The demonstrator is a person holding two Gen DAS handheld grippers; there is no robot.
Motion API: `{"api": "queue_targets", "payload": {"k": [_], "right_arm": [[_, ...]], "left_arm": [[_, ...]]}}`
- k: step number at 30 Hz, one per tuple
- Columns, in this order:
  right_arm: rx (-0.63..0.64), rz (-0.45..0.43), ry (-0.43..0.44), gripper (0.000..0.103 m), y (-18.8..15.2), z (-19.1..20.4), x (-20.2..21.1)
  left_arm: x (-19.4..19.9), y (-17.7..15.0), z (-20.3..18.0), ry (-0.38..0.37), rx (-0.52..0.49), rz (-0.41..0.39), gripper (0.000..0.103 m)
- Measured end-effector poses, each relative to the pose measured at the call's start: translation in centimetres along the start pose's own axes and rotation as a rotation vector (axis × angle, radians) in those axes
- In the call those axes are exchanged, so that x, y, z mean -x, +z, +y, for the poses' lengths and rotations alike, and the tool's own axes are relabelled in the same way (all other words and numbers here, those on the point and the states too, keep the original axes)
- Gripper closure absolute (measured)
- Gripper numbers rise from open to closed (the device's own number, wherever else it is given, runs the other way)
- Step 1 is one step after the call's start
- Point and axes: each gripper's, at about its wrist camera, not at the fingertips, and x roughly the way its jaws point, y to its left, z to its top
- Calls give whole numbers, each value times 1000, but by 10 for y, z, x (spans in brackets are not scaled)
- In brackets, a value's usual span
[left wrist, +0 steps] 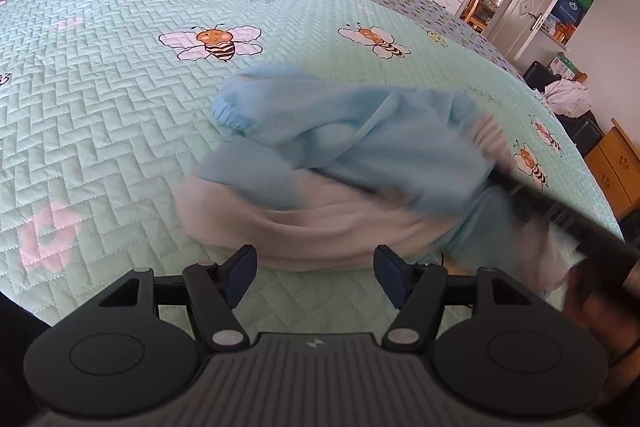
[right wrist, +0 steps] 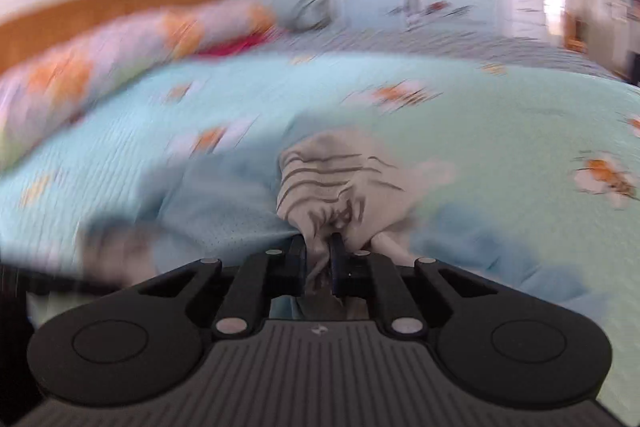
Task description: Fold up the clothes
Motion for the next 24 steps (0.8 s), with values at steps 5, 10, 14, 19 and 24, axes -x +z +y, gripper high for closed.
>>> {"api": "queue_targets", "payload": {"k": [5, 10, 14, 19, 24], "right_arm": [[-288, -85, 34, 46, 5, -64, 33], [-239, -39, 36, 41, -22, -57, 29], [-161, 12, 33, 32, -31, -38, 10], [-244, -29, -9, 94, -30, -58, 4], [-593, -176, -3, 87, -40, -128, 33]], "left_arm": [[-4, -3, -4, -3, -7, 13, 36], [-5, -7, -11, 1, -35, 23, 36], [-10, -8, -14, 11, -48, 36, 36], [-10, -11, -22, 6, -88, 39, 36], [-13, -15, -24, -9, -92, 47, 36]]}}
